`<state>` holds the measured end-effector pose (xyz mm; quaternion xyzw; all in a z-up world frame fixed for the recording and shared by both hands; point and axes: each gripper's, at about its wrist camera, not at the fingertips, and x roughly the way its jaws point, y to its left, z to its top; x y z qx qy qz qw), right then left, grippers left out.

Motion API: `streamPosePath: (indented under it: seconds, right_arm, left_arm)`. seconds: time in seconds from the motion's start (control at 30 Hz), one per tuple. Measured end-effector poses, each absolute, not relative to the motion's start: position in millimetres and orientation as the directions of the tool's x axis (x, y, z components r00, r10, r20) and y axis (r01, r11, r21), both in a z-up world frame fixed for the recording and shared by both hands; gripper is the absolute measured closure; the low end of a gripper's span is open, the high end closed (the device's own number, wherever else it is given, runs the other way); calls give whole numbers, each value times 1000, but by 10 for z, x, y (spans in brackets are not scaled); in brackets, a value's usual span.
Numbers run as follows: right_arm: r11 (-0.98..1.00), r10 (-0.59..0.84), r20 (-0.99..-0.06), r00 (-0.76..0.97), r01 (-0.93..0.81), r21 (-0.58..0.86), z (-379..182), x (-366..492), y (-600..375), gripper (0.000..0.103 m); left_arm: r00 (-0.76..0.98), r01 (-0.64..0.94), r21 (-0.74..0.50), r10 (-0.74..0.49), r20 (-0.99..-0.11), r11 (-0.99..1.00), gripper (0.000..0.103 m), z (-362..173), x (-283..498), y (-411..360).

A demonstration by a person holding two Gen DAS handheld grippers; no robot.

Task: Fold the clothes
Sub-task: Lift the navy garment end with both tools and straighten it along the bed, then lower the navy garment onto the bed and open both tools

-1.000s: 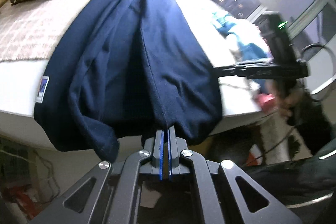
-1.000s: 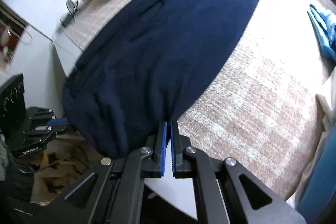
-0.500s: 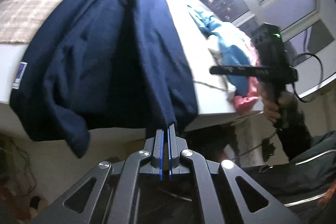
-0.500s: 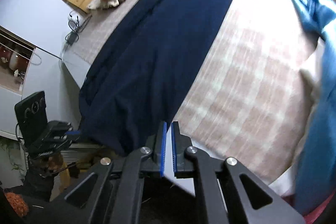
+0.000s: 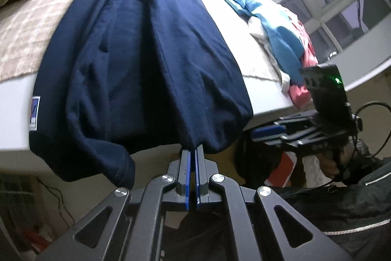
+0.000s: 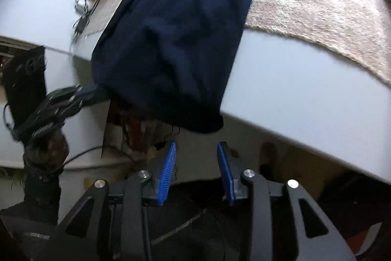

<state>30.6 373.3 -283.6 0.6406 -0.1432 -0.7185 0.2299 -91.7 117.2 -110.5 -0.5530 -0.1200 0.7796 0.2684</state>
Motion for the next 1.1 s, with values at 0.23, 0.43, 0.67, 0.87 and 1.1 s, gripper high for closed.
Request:
streamPosePath:
  seconds: [0.23, 0.43, 0.67, 0.87, 1.1]
  right_arm:
    - [-820, -565, -806, -174, 10, 572, -2991, 259, 3740, 66]
    - [-818, -561, -801, -209, -11, 575, -2934, 401, 3832, 99]
    - [-816, -560, -785, -265, 14, 578, -2408, 645, 3979, 100]
    - [-837, -517, -814, -265, -42, 546, -2578, 651, 3986, 100]
    - [-875, -474, -860, -187, -6, 484, -2642, 634, 3778, 93]
  left_arm:
    - [-204, -353, -465, 552, -808, -812, 101, -1087, -978, 1186]
    - [-172, -407, -460, 561, -810, -789, 101, -1072, -994, 1216]
    - [-164, -487, -504, 642, -749, -713, 101, -786, -932, 1286]
    - [-80, -435, -519, 606, -792, -736, 101, -1315, -1040, 1268]
    - [-88, -449, -487, 579, -810, -749, 100, -1330, -1047, 1170]
